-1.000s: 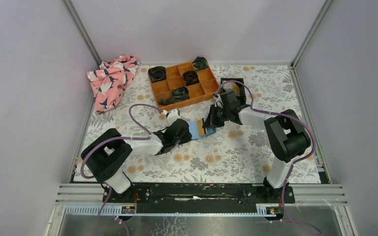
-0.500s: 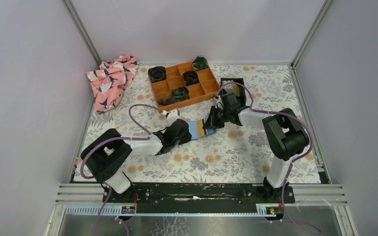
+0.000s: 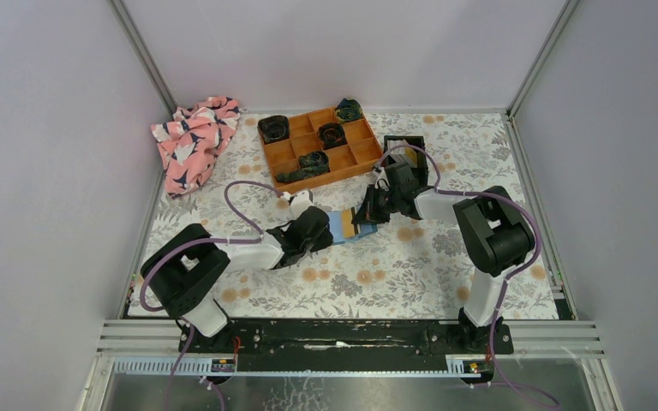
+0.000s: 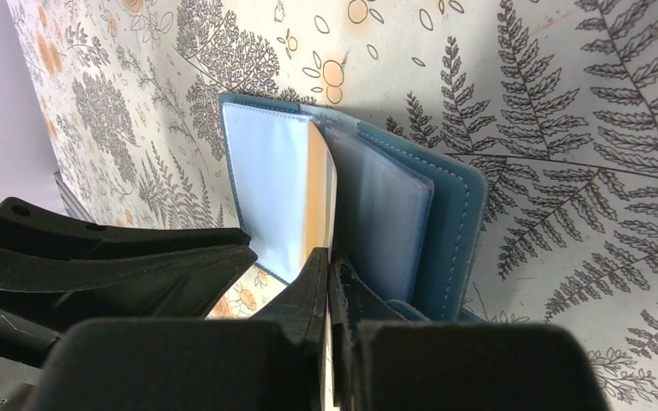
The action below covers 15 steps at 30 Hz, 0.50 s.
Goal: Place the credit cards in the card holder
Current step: Insert the credit card into the card holder.
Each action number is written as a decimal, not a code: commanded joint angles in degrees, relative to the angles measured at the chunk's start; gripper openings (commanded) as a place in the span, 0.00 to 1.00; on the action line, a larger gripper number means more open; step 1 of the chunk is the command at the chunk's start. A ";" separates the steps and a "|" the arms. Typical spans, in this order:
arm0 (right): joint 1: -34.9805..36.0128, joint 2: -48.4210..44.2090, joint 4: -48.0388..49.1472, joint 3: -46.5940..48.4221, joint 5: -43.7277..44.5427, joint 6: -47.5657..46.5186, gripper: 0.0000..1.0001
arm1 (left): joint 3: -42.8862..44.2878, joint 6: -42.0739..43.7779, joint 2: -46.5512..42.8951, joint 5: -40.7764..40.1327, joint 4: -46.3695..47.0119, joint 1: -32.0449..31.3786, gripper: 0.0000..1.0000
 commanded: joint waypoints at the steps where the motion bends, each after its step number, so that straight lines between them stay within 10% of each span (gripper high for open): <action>1: 0.37 2.24 -1.03 -1.28 1.88 -0.91 0.00 | -0.57 0.58 2.10 -2.90 -9.50 0.42 0.26; 15: 0.64 1.60 -2.39 -3.35 2.27 -1.98 0.00 | 2.07 -0.22 4.91 -5.70 -13.77 0.42 0.25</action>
